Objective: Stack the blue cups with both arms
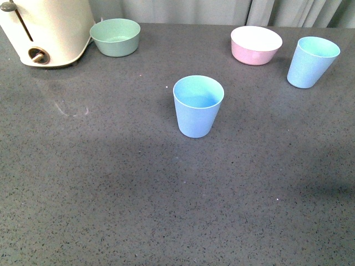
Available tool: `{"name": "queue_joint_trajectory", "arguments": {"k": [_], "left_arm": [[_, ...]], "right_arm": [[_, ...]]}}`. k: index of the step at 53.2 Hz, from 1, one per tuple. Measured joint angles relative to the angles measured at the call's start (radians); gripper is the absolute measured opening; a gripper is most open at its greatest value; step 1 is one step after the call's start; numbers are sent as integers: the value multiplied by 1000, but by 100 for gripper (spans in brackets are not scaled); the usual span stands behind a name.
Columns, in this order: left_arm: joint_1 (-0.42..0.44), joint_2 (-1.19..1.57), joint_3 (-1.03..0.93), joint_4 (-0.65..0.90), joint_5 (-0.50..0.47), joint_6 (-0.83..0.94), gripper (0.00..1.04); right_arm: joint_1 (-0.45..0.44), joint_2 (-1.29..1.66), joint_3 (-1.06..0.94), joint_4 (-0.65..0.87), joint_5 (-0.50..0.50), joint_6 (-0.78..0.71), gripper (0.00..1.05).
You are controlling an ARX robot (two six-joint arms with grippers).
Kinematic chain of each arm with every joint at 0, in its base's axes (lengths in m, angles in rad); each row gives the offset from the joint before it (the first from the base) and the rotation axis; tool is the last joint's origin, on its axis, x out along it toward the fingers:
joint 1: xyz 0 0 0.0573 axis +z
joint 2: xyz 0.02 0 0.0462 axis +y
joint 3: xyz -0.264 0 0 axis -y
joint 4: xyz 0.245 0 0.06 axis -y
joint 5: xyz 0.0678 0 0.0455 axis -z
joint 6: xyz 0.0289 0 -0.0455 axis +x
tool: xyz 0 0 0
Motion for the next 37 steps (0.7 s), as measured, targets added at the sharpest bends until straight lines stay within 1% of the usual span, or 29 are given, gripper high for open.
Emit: {"name": "queue_joint_trajectory", "arguments": {"k": [1,11,19,31,35,37], "left_arm": [[9,-20,-26,5,13,0,1],[66,-144,-169,18,72,9,2],[98,-219,-235,14,100,10,2],[140,-362,-325,-42,144,10,2],[189,-407,-344,-68,212,11,2],[204,-426,-352,-79,218,11,2]], "right_arm": [[0,0,0,0,0,0,96],[0,0,0,0,0,0,96],[0,0,0,0,0,0,96],[0,0,0,0,0,0,96],[0,0,0,0,0,0,96],[0,0,0,0,0,0,96]]}}
